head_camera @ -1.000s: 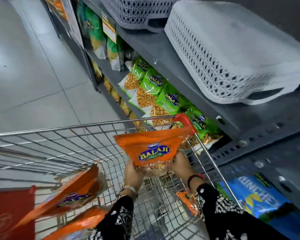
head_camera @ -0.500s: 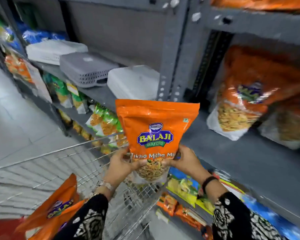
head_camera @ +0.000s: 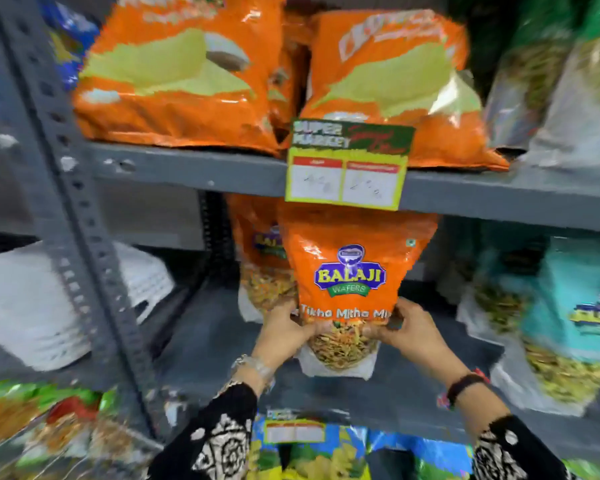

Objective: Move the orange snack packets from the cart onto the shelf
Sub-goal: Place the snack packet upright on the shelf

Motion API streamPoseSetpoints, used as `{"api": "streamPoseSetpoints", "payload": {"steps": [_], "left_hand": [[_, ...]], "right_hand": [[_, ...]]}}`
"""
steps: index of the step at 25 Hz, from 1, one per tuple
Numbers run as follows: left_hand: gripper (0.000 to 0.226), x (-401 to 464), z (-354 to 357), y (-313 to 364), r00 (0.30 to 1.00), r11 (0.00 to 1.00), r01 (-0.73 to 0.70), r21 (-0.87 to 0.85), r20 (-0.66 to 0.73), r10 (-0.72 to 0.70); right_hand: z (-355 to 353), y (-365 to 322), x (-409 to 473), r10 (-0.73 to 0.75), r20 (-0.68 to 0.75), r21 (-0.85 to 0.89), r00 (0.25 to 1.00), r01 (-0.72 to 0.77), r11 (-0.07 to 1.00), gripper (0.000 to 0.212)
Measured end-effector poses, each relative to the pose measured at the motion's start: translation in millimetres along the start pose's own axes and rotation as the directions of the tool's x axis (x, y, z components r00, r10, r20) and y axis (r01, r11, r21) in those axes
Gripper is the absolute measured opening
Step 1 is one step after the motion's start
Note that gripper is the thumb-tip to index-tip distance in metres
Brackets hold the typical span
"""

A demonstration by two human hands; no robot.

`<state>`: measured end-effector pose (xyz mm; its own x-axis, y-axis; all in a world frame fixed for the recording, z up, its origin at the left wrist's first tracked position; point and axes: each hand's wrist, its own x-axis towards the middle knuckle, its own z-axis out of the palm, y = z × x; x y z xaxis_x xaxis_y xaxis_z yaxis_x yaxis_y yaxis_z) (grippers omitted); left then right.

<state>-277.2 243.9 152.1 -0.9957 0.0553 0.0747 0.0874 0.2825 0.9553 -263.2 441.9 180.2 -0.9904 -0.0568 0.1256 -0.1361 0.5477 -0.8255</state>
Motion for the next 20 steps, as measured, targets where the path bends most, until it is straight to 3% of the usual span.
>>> {"api": "streamPoseSetpoints", "payload": {"steps": [5,10,14,17,20], "left_hand": [[0.063,70.5,72.8,5.4,0.999,1.0,-0.012,-0.001,0.031,0.012],[0.043,106.5,105.0,-18.5,0.999,0.999,-0.004,0.036,0.046,0.002],[0.054,107.8,106.1,-27.2,0.997,0.995,-0.063,0.077,0.053,0.059],[0.06,78.6,89.5,-32.0,0.996,0.99,-0.086,0.116,-0.025,0.089],[0.052,29.1,51.4,-51.4,0.991,0.991,-0.07,0.116,-0.11,0.082]], "right_hand": [[-29.7,57.2,48.2,0.081,-0.164,0.045,0.983,-0.074,0.996,0.038],[-21.0,98.6,79.1,0.208,-0.252,0.124,0.945,-0.181,0.976,0.053],[-14.3,97.8,72.8,0.262,-0.242,0.221,0.934,-0.21,0.952,0.058],[4.7,90.4,44.9,0.249,-0.381,0.225,0.89,-0.172,0.959,0.069],[40.2,72.5,4.2,0.158,-0.464,0.154,0.872,-0.096,0.983,0.061]]}}
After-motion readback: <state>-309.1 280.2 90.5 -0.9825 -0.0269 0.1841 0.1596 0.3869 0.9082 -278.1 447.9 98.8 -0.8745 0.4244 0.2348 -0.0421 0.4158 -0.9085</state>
